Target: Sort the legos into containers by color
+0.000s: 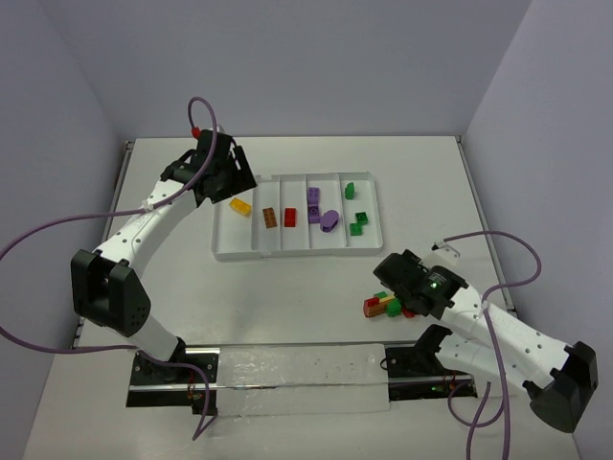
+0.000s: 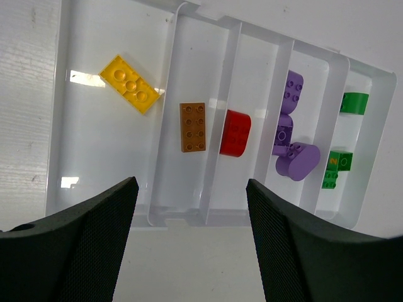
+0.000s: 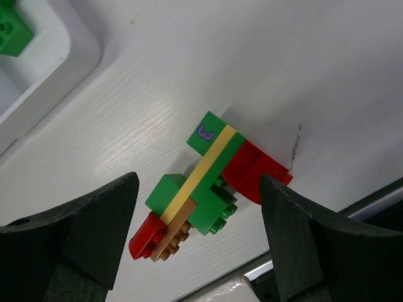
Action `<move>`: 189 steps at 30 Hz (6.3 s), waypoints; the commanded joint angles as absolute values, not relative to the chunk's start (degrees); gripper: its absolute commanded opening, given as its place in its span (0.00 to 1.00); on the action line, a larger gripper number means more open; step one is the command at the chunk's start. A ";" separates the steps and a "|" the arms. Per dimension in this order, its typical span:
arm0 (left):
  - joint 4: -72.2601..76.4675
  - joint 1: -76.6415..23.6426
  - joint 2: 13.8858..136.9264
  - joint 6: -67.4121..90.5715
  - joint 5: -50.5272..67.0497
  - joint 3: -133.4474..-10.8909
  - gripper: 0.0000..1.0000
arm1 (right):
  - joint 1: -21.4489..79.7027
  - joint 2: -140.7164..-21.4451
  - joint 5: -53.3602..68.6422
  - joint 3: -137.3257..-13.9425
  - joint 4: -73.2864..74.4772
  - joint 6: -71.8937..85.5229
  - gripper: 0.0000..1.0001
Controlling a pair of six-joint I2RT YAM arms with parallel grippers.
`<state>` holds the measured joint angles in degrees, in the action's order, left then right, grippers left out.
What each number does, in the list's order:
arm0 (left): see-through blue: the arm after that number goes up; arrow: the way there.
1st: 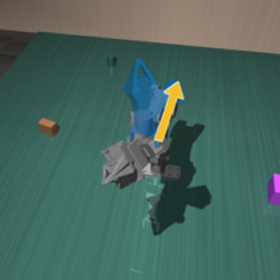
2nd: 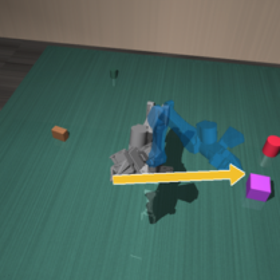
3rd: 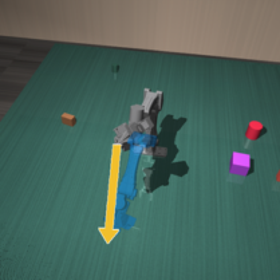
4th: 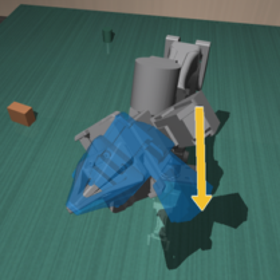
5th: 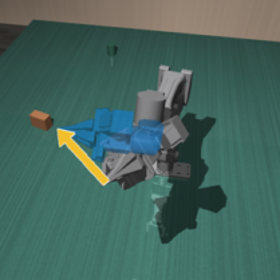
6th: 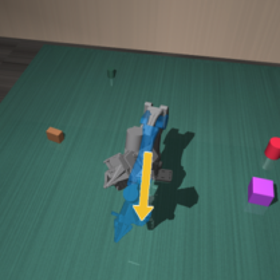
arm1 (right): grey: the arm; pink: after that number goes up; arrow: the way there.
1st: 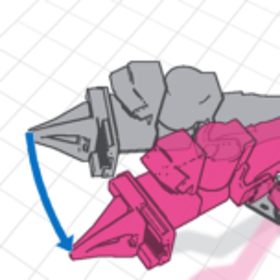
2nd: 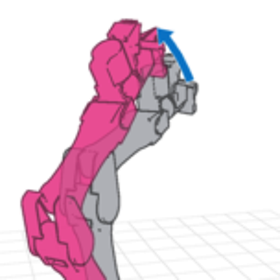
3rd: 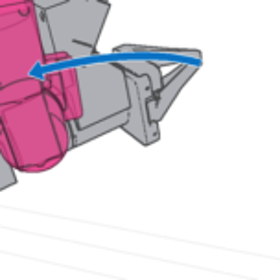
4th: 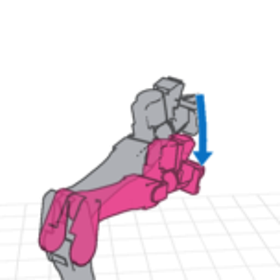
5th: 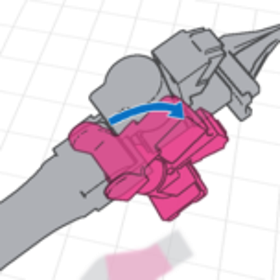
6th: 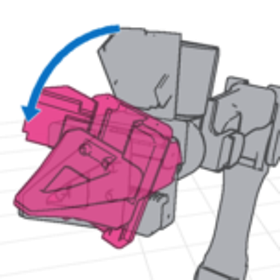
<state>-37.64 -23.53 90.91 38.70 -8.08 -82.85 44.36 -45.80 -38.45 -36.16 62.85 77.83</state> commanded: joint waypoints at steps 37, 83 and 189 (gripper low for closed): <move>-32.00 -28.98 85.35 37.19 -0.48 -73.35 0.77 | 43.10 -58.37 -23.47 -41.02 32.47 53.32 0.86; -20.74 -57.65 102.83 29.27 13.09 -70.49 0.67 | 40.96 -25.42 -11.51 -1.30 9.70 85.46 0.80; 1.14 -55.28 103.67 45.57 25.27 -63.24 0.64 | 42.06 -19.47 -24.61 -11.69 23.11 74.40 0.01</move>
<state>-5.33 -55.33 102.59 42.80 23.21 -63.98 41.76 -20.52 -22.16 -8.52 22.56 74.87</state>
